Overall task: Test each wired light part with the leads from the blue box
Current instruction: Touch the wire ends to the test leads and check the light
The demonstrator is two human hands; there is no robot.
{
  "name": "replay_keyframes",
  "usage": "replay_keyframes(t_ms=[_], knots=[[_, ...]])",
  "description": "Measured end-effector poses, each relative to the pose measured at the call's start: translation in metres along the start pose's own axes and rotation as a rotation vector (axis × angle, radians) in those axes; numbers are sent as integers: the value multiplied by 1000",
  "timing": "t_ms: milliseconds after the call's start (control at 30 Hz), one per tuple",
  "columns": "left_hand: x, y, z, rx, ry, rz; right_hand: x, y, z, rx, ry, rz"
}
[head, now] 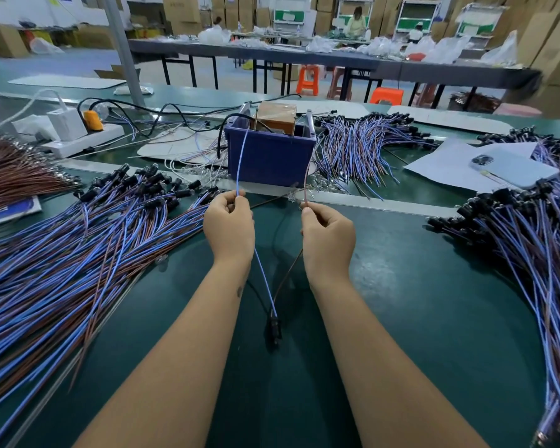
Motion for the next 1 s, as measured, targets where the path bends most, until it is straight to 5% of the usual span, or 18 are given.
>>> replay_keyframes(t_ms=[1000], knots=[[3,-5,-5,29,-22,-61,2,-12,3,-31,10,-152]])
Point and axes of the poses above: each hand's wrist, its own x-axis towards the middle knuckle, its own y-axis out of the back of the hand, z = x × y, the point moved 5 cm from there along x, towards the middle knuckle, and after that the axes turned 1 degree about x, right-handed, at the moved point
